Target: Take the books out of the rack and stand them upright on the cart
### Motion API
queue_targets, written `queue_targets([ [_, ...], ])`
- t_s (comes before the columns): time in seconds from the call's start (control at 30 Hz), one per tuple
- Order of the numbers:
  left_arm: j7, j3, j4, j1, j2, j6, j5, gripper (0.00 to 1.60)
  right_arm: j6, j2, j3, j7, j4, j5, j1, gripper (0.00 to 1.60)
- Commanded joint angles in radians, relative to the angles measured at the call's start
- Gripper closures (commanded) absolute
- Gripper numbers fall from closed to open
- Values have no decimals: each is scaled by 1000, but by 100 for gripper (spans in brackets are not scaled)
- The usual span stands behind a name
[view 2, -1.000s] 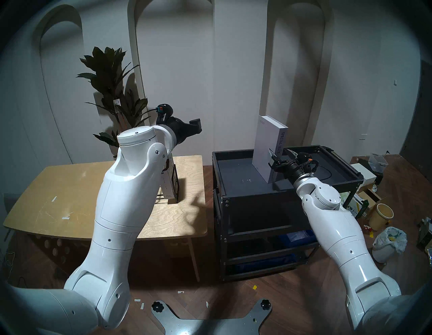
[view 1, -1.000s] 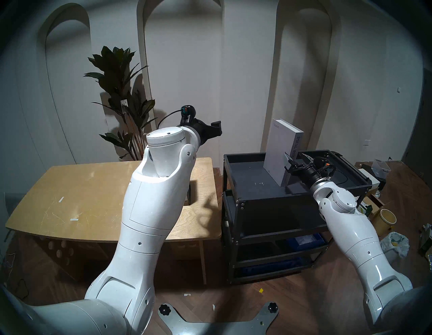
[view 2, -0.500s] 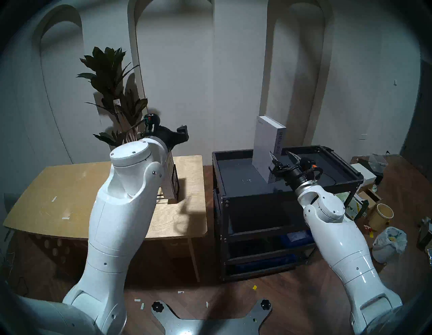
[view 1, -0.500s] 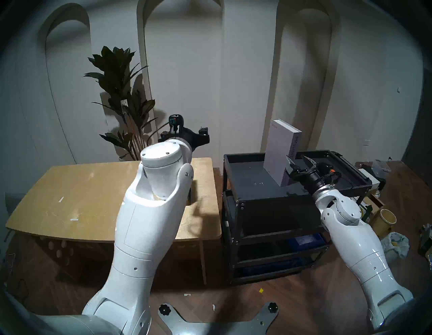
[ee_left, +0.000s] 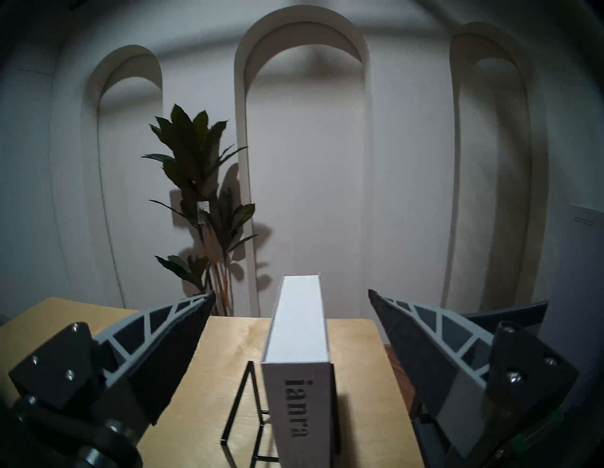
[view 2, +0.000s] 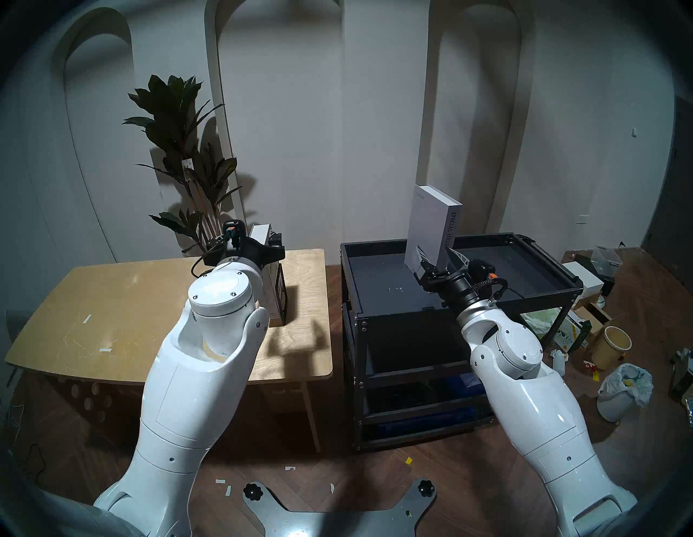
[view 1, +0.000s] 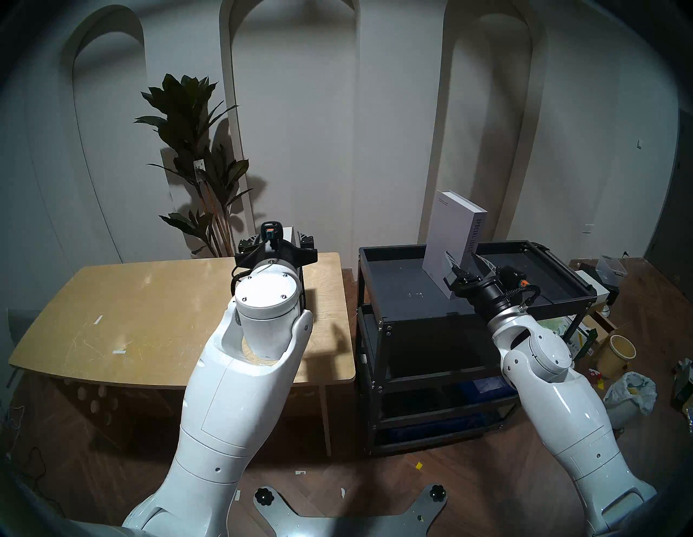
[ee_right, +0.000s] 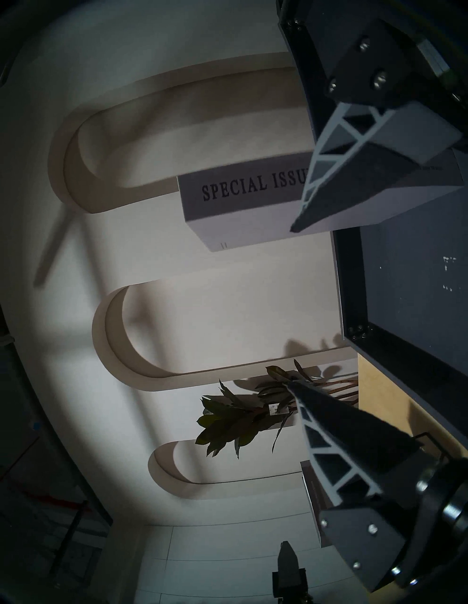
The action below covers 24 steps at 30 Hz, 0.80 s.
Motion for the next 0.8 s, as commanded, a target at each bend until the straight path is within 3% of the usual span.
queue_targets([
  [0.0,26,-17,-1,32,1,-106,16,0,46,-24,13,-114,-109,-38,-73,0],
  [0.2,-30,-60,2,48,4,-174,-56,0,130,-64,1,-237,-190,-89,-80,0],
  [0.43,-135,-81,-1,72,69,-224,-108,0,260,-98,-49,-381,-257,-175,-51,0],
  [0.53,-154,-71,12,77,89,-249,-92,0,290,-99,-69,-421,-262,-198,-35,0],
  [0.63,-138,-33,52,72,114,-300,-11,0,334,-113,-103,-480,-257,-228,-8,0],
  [0.77,-131,-14,78,60,121,-331,25,0,356,-122,-119,-509,-254,-240,4,0],
])
